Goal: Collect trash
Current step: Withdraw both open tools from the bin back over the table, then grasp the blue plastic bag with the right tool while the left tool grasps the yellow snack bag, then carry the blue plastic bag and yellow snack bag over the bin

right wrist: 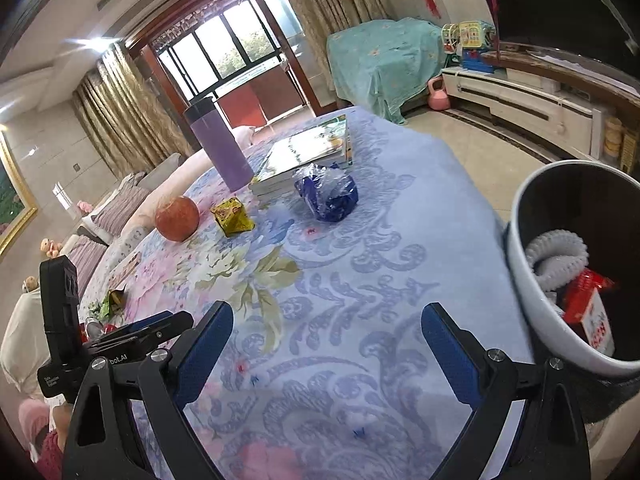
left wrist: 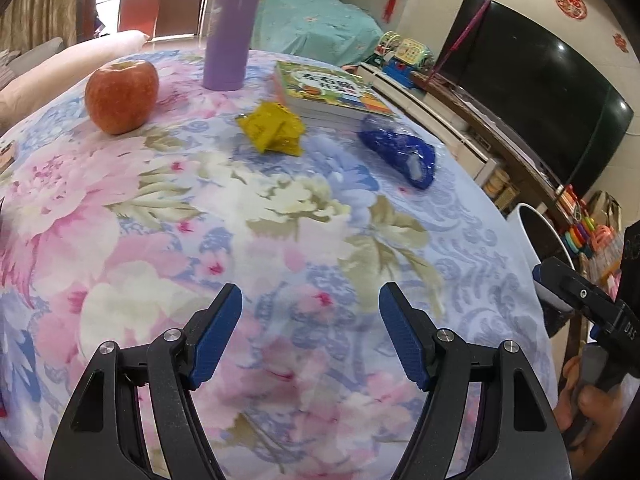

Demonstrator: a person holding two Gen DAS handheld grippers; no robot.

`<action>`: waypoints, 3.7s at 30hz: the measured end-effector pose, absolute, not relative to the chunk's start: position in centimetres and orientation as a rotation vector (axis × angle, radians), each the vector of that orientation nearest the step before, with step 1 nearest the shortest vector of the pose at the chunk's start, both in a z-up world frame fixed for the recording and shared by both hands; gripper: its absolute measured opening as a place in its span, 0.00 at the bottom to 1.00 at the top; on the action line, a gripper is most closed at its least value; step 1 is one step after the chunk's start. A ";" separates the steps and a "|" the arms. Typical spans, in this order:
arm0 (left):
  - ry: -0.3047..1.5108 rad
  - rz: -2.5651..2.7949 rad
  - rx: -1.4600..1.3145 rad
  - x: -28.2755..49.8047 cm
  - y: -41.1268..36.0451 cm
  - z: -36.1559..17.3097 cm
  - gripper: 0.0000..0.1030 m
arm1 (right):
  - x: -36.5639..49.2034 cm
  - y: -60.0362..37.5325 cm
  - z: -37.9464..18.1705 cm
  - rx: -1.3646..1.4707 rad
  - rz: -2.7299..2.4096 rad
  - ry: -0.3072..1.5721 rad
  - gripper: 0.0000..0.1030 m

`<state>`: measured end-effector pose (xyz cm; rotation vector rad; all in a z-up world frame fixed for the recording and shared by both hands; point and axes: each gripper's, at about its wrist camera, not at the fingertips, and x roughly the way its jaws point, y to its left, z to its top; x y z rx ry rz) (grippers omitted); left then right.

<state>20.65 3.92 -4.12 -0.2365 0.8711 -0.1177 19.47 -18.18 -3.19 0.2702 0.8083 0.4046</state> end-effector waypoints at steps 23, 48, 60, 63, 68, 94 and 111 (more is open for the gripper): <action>0.889 -0.048 -0.227 30.8 5.2 -4.4 0.74 | 28.2 -15.1 -5.2 0.233 0.459 0.841 0.93; 0.852 -0.076 -0.263 34.6 5.4 -4.6 0.40 | 32.0 -13.8 -6.0 0.191 0.505 0.839 0.43; 0.860 -0.184 -0.260 26.7 2.6 -3.6 0.40 | 25.0 -16.6 -3.9 0.247 0.500 0.767 0.41; 0.861 -0.202 -0.258 25.0 1.8 -3.3 0.40 | 22.9 -17.4 -3.6 0.264 0.491 0.750 0.41; 0.864 -0.228 -0.233 21.9 0.2 -3.1 0.40 | 20.1 -18.5 -3.4 0.277 0.477 0.738 0.41; 0.839 -0.347 -0.135 16.2 -6.6 -1.3 0.40 | 13.1 -23.8 -1.9 0.318 0.378 0.681 0.41; 0.820 -0.427 -0.057 15.3 -11.7 -0.1 0.40 | 10.7 -28.2 -1.2 0.338 0.305 0.643 0.41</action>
